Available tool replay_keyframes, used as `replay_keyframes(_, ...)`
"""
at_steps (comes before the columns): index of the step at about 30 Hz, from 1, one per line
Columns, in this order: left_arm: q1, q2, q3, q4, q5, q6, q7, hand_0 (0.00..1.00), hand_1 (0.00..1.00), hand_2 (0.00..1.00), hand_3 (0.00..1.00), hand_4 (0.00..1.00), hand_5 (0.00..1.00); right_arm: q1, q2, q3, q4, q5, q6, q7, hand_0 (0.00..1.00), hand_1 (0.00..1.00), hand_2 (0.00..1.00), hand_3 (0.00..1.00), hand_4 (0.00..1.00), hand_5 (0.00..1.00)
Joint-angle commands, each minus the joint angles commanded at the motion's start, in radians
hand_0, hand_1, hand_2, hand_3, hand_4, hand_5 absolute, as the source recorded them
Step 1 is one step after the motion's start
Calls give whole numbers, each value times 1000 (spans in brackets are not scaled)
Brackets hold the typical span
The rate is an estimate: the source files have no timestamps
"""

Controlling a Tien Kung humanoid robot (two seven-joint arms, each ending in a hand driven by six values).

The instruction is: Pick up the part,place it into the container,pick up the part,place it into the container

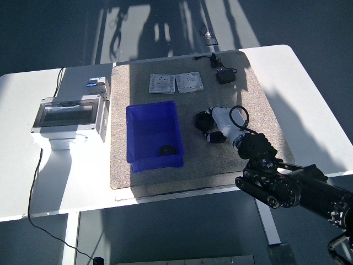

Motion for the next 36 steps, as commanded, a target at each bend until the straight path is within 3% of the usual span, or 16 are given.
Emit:
replay_keyframes(2, 0, 0, -1, 0, 1, 1, -1, 606, 286, 468, 602, 616, 876, -2, -3, 2, 1, 7, -4, 3, 758, 528, 714, 935, 834, 204)
replay_keyframes(3, 0, 0, -1, 0, 1, 1, -1, 606, 286, 467, 608, 615, 876, -4, -4, 3, 1, 10, -6, 4, 745, 518, 632, 560, 810, 199)
replay_keyframes(8, 0, 0, -2, 0, 5, 2, -2, 606, 286, 467, 608, 615, 876, -10, -7, -1, 1, 16, -17, 9, 745, 518, 632, 560, 810, 199)
replay_keyframes(9, 0, 0, -2, 0, 6, 2, -2, 606, 286, 468, 608, 615, 874, -12, -7, -2, 1, 14, -20, 10, 740, 512, 585, 441, 772, 187)
replay_keyframes(14, 0, 0, -1, 0, 4, 2, -3, 606, 286, 468, 608, 615, 874, -16, -8, -4, -1, 6, -37, 16, 740, 512, 585, 441, 772, 187)
replay_keyframes(15, 0, -1, 0, 0, 3, 2, -3, 606, 286, 467, 608, 613, 873, -17, -8, -5, -1, 5, -41, 17, 723, 490, 544, 362, 572, 82)
replay_keyframes(26, -1, 0, -4, 0, 7, 2, -3, 606, 285, 467, 607, 613, 873, -25, -1, -12, -6, 35, -99, 70, 714, 450, 489, 357, 547, 60)
replay_keyframes(27, -1, 0, -5, 0, 7, 2, -3, 606, 285, 466, 608, 613, 873, -27, -1, -11, -7, 40, -109, 79, 705, 428, 445, 336, 562, 86)
replay_keyframes(36, 2, 0, -5, 0, 4, 3, -3, 606, 285, 466, 607, 614, 873, -39, -8, -2, -7, 45, -146, 103, 691, 390, 395, 297, 598, 107)
